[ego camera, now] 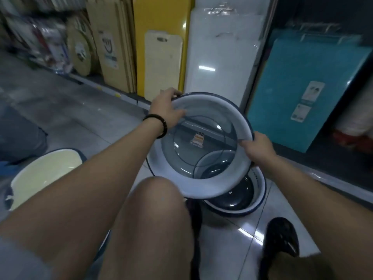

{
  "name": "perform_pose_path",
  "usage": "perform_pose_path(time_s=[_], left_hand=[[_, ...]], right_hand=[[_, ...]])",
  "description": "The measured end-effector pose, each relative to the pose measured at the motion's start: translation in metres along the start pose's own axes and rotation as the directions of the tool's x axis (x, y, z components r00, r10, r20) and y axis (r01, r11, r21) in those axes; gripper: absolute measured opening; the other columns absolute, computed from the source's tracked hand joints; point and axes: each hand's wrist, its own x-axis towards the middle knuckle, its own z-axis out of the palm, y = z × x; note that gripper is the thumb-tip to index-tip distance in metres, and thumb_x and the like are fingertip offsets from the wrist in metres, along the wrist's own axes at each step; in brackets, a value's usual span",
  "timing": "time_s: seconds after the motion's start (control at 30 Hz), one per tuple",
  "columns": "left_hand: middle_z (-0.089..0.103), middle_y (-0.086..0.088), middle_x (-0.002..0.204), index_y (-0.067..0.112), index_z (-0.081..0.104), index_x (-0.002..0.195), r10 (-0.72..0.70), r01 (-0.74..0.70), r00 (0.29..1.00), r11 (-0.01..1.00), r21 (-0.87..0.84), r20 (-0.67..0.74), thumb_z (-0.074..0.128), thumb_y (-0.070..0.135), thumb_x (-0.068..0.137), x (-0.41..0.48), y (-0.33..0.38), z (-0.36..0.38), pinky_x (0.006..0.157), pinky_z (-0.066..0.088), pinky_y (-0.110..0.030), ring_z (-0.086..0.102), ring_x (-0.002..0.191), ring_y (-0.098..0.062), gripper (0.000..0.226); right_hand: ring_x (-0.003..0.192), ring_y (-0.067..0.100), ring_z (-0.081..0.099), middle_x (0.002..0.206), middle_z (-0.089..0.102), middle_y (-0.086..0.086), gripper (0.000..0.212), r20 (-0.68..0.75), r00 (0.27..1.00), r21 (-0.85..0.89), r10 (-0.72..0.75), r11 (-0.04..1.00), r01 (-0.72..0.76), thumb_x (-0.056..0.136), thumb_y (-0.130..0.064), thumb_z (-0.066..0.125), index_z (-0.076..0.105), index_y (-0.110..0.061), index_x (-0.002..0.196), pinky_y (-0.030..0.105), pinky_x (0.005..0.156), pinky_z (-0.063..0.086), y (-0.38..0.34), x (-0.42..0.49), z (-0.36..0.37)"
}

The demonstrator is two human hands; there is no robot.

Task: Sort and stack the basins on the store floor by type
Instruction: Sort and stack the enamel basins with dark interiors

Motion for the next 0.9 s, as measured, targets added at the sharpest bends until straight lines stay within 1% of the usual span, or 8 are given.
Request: perform_pose_path(time_s=[0.17, 0.37, 0.43, 0.53, 0.57, 0.67, 0.8, 0.9], left_hand=[[0.062, -0.006, 0.128, 0.022, 0.048, 0.141, -0.186, 0.173, 0.975, 0.978, 0.114, 0.121, 0.080, 0.026, 0.085, -0.017, -0.020, 0.050, 0.091, 0.055, -0.041, 0.062, 0.110, -0.029, 0.065], [0.062, -0.002, 0.115, 0.021, 0.050, 0.138, -0.460, 0.491, 0.860, 0.864, -0.110, 0.222, 0.075, 0.023, 0.088, -0.069, -0.077, 0.132, 0.086, 0.052, -0.035, 0.061, 0.096, -0.025, 0.056], [0.069, -0.005, 0.120, 0.023, 0.054, 0.130, -0.572, 0.632, 0.774, 0.722, -0.283, 0.270, 0.079, 0.022, 0.084, -0.096, -0.098, 0.159, 0.087, 0.061, -0.044, 0.069, 0.097, -0.027, 0.052], [0.071, -0.013, 0.114, 0.015, 0.059, 0.119, -0.680, 0.794, 0.570, 0.311, -0.522, 0.461, 0.079, 0.015, 0.090, -0.129, -0.101, 0.194, 0.070, 0.065, -0.051, 0.075, 0.092, -0.038, 0.036], [0.072, -0.014, 0.112, 0.013, 0.060, 0.118, -0.671, 0.807, 0.545, 0.258, -0.530, 0.503, 0.079, 0.014, 0.090, -0.133, -0.098, 0.206, 0.067, 0.065, -0.050, 0.076, 0.091, -0.040, 0.034], [0.071, -0.013, 0.111, 0.015, 0.058, 0.119, -0.634, 0.790, 0.587, 0.311, -0.528, 0.503, 0.080, 0.002, 0.083, -0.134, -0.086, 0.235, 0.064, 0.065, -0.053, 0.075, 0.092, -0.038, 0.044], [0.070, -0.005, 0.105, 0.029, 0.059, 0.119, -0.636, 0.743, 0.667, 0.527, -0.413, 0.387, 0.070, 0.007, 0.082, -0.107, -0.098, 0.243, 0.066, 0.065, -0.052, 0.072, 0.088, -0.030, 0.044], [0.068, 0.009, 0.104, 0.037, 0.051, 0.126, -0.566, 0.664, 0.743, 0.689, -0.289, 0.358, 0.065, 0.018, 0.087, -0.081, -0.111, 0.242, 0.083, 0.064, -0.049, 0.071, 0.090, -0.022, 0.046]], right_hand=[[0.091, 0.036, 0.071, 0.103, 0.071, 0.009, 0.023, 0.051, 0.979, 0.150, 0.199, 0.967, -0.204, 0.098, -0.028, 0.070, 0.066, -0.018, 0.119, 0.062, 0.084, 0.063, 0.053, 0.006, -0.012], [0.085, 0.041, 0.074, 0.102, 0.074, 0.018, 0.025, 0.065, 0.891, 0.215, 0.450, 0.865, -0.453, 0.098, -0.024, 0.071, 0.068, -0.016, 0.121, 0.057, 0.063, 0.065, 0.123, 0.007, -0.012], [0.085, 0.043, 0.075, 0.102, 0.074, 0.021, 0.026, 0.069, 0.849, 0.238, 0.524, 0.818, -0.524, 0.097, -0.024, 0.072, 0.067, -0.015, 0.121, 0.063, 0.061, 0.064, 0.142, 0.005, -0.011], [0.086, 0.045, 0.074, 0.104, 0.073, 0.024, 0.027, 0.080, 0.785, 0.328, 0.615, 0.727, -0.603, 0.100, -0.023, 0.071, 0.063, -0.009, 0.122, 0.066, 0.063, 0.063, 0.157, 0.014, -0.004], [0.086, 0.044, 0.074, 0.104, 0.073, 0.023, 0.026, 0.082, 0.765, 0.361, 0.638, 0.697, -0.620, 0.100, -0.022, 0.071, 0.062, -0.009, 0.121, 0.062, 0.060, 0.064, 0.160, 0.018, 0.000], [0.084, 0.042, 0.075, 0.104, 0.074, 0.022, 0.021, 0.087, 0.727, 0.419, 0.682, 0.637, -0.647, 0.102, -0.021, 0.068, 0.061, -0.009, 0.117, 0.054, 0.053, 0.064, 0.173, 0.024, 0.019], [0.094, 0.044, 0.076, 0.107, 0.076, 0.023, 0.032, 0.196, 0.645, 0.432, 0.739, 0.525, -0.733, 0.094, -0.025, 0.078, 0.067, -0.005, 0.116, 0.066, 0.073, 0.064, 0.207, 0.015, 0.037], [0.091, 0.040, 0.075, 0.102, 0.076, 0.018, 0.039, 0.024, 0.682, 0.434, 0.731, 0.607, -0.665, 0.083, -0.023, 0.083, 0.070, -0.006, 0.116, 0.059, 0.080, 0.065, 0.224, 0.016, 0.032]])
